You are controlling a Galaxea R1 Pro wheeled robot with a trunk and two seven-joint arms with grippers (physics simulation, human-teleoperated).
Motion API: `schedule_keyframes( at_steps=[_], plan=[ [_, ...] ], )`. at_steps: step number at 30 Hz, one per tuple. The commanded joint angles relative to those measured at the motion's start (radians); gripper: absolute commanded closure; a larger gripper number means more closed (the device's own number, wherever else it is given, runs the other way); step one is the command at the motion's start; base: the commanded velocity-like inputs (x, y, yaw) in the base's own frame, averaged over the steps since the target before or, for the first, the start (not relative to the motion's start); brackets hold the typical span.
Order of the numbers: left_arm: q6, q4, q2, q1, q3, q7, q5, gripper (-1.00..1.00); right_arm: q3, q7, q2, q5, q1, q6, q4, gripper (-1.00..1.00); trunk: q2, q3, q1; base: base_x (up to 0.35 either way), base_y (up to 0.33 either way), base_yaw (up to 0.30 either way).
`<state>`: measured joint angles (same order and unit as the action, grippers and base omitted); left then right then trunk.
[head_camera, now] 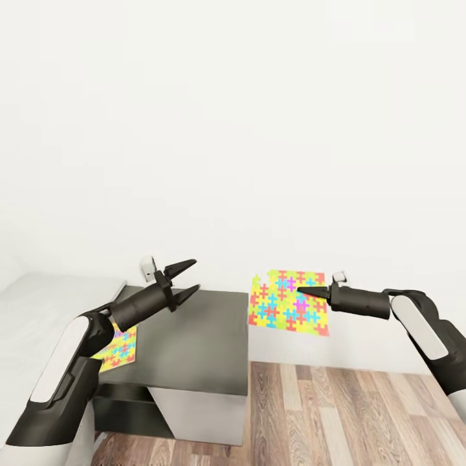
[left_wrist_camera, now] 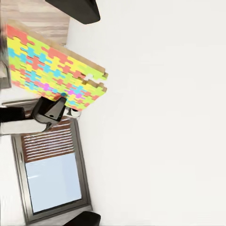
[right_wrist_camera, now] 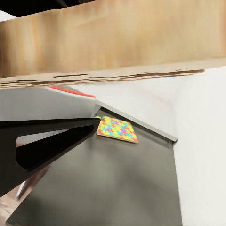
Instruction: Put all the toys in the child's room - the three board games (two on the bed and one on the table), the two jigsaw puzzles on the table, and the tennis ball on the table - inside the toy box on the table in the child's room.
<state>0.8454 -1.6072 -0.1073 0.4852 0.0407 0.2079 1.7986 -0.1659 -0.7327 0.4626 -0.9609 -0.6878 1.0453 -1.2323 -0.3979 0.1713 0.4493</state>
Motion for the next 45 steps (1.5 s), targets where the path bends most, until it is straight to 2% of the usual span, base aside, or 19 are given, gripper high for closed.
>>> schedule_keyframes(
  at_steps=[1,11,18,19,20,22,28,37,41,42,43,45],
  plan=[
    [0.003,0.0,-0.003,0.001,0.001,-0.001,0.01,-1.0,0.0,-0.005,0.001,0.003,-0.001,0.002,0.0,1.0,-0.002,0.001,0.001,0.0,0.0,0.24],
    [0.013,0.0,-0.014,0.001,0.0,-0.048,0.01,-1.0,0.004,-0.005,0.007,0.002,-0.002,0.002,0.001,1.0,-0.002,-0.008,0.001,0.0,0.0,0.239],
    [0.017,0.0,-0.039,-0.003,0.001,-0.145,0.011,-1.0,0.014,0.006,0.01,0.001,-0.021,0.002,0.034,1.0,-0.002,-0.015,0.001,0.0,0.0,0.24],
    [0.019,0.0,-0.045,-0.003,0.001,-0.159,0.011,-1.0,0.015,0.01,0.01,0.001,-0.029,0.002,0.039,1.0,-0.002,-0.016,0.001,0.0,0.0,0.249],
    [0.027,0.0,-0.064,-0.009,0.0,-0.196,0.011,-1.0,0.02,0.034,0.008,0.002,-0.07,0.002,0.054,1.0,-0.002,-0.017,0.001,0.0,0.0,0.256],
    [0.029,0.0,-0.07,-0.015,-0.001,-0.206,0.011,-1.0,0.021,0.051,0.006,0.002,-0.087,0.002,0.068,1.0,-0.002,-0.019,0.001,0.0,0.0,0.258],
    [0.031,0.0,-0.077,-0.026,-0.027,-0.219,0.013,-1.0,0.018,0.096,-0.004,-0.001,-0.15,0.002,0.139,1.0,-0.002,-0.023,0.001,0.0,0.0,0.263],
    [0.035,0.0,-0.08,-0.034,-0.039,-0.222,0.021,-1.0,0.011,0.11,-0.013,-0.006,-0.211,0.002,0.204,1.0,-0.002,-0.03,0.001,0.0,0.0,0.268],
    [0.049,0.0,-0.086,-0.034,-0.042,-0.224,0.024,-1.0,-0.017,0.113,-0.054,-0.007,-0.269,0.002,0.243,1.0,-0.002,-0.033,0.001,0.0,0.0,0.271],
    [0.054,0.0,-0.089,-0.034,-0.043,-0.224,0.025,-1.0,-0.031,0.113,-0.068,-0.007,-0.283,0.002,0.259,1.0,-0.002,-0.033,0.001,0.0,0.0,0.271],
    [0.064,0.0,-0.097,-0.035,-0.048,-0.229,0.03,-1.0,-0.063,0.114,-0.094,-0.008,-0.318,0.002,0.299,1.0,-0.002,-0.034,0.001,0.0,0.0,0.272],
    [0.072,0.0,-0.107,-0.035,-0.057,-0.233,0.041,-1.0,-0.097,0.114,-0.119,-0.008,-0.359,0.002,0.35,1.0,-0.002,-0.035,0.001,0.0,0.0,0.272]
  ],
)
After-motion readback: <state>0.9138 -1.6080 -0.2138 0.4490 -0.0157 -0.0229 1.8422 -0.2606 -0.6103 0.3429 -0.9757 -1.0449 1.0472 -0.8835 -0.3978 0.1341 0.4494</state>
